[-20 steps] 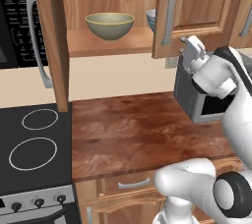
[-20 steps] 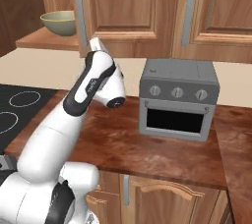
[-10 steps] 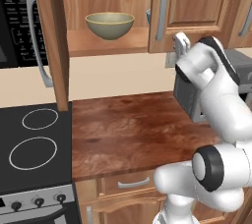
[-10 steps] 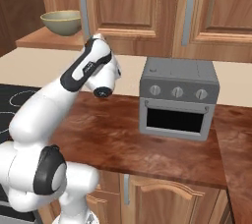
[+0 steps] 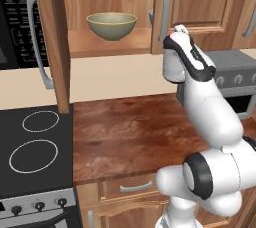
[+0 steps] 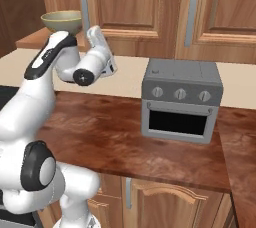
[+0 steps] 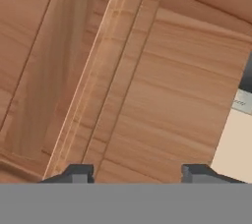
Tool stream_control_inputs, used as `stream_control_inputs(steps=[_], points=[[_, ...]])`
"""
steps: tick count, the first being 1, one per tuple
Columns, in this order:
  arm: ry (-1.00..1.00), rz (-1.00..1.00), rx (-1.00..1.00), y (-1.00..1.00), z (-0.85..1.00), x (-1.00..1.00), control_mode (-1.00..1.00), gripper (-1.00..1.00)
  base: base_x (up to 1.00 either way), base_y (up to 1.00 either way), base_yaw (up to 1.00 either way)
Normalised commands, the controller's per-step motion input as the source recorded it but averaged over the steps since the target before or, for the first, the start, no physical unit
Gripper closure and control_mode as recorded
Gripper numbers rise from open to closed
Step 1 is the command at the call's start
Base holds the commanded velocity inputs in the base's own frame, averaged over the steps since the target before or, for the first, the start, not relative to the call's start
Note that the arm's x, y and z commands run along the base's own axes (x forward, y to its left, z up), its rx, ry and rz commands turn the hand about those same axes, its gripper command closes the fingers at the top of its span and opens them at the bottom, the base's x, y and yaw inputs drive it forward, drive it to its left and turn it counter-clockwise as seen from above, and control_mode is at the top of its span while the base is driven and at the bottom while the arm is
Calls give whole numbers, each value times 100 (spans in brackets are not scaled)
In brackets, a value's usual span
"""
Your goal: Open the cabinet. Pick the bowls from the counter and place them in the cabinet. Then close the cabinet.
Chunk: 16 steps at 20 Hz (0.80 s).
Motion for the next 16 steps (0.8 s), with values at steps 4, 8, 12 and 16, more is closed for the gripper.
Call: stream_control_inputs(steps=[4,8,12,16], points=[[16,-2,0,-25,78,-29,-100,-100,0,0,0],[7,0,0,-32,98,-48,-100,-100,0,0,0],[1,0,0,-19,97,-48,-100,-100,0,0,0],[1,0,0,-5,57,-55,-100,-100,0,0,0]])
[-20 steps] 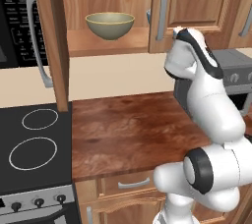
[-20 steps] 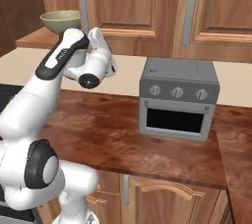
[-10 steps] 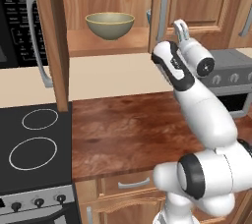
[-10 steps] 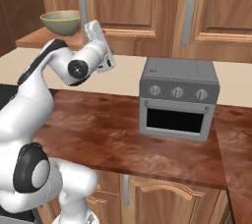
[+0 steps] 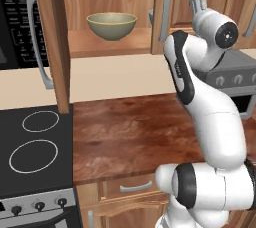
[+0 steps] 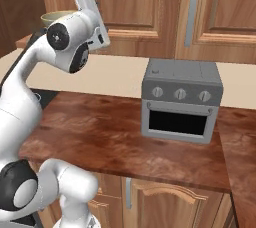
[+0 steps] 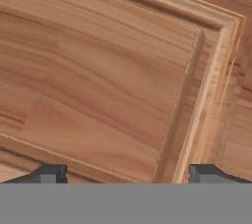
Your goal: Open the cabinet. Pick the bowls from the counter and place them in the cabinet. Then close the cabinet.
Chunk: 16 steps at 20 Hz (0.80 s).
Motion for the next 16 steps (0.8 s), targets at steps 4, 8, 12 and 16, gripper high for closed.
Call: stream_control_inputs(steps=[4,8,12,16], points=[[0,0,0,0,22,-83,-100,-100,0,0,0],[0,0,0,0,-1,-95,-100,-100,0,0,0],[0,0,0,0,-18,-100,-100,-100,0,0,0],[0,0,0,0,-5,-89,-100,-100,0,0,0]])
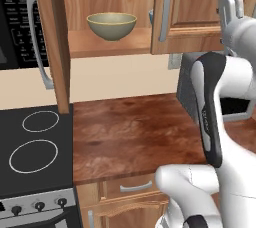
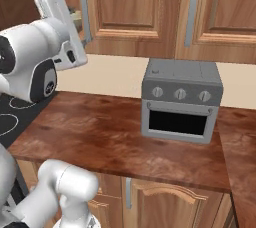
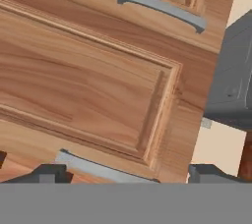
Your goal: Open the cabinet. Pick the bowls from the counter and place them in the cabinet. Then close the cabinet.
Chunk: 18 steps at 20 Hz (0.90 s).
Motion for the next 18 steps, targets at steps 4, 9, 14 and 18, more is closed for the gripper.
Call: stream_control_inputs(steps=[4,9,14,18], points=[[0,0,-9,12,0,-62,-100,-100,0,0,0],[9,0,-13,24,0,-54,-100,-100,0,0,0],[9,0,-14,24,0,-59,-100,-100,0,0,0],[3,0,-15,29,0,-62,-100,-100,0,0,0]])
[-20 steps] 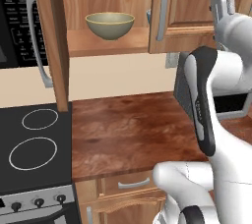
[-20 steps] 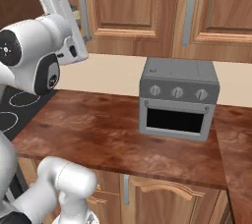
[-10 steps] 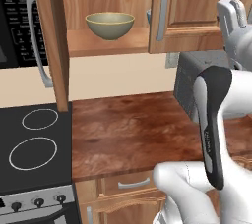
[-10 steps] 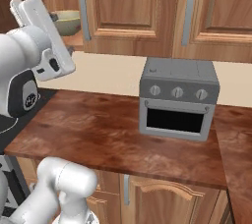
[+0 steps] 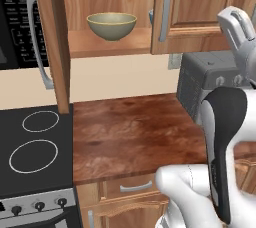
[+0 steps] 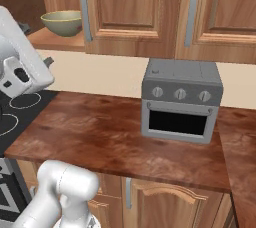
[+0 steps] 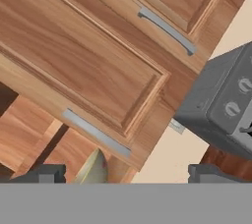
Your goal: Open the cabinet. Pick the bowls from the counter and place them in the cabinet. Then close the cabinet.
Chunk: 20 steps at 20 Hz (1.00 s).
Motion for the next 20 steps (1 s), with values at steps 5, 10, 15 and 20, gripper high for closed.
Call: stream_control_inputs(steps=[5,10,15,20], points=[[0,0,-13,33,0,-60,-100,-100,0,0,0],[0,0,-11,35,0,-54,-100,-100,0,0,0],[0,0,-14,39,0,-36,-100,-100,0,0,0],[0,0,-12,49,-7,-18,-100,-100,0,0,0]])
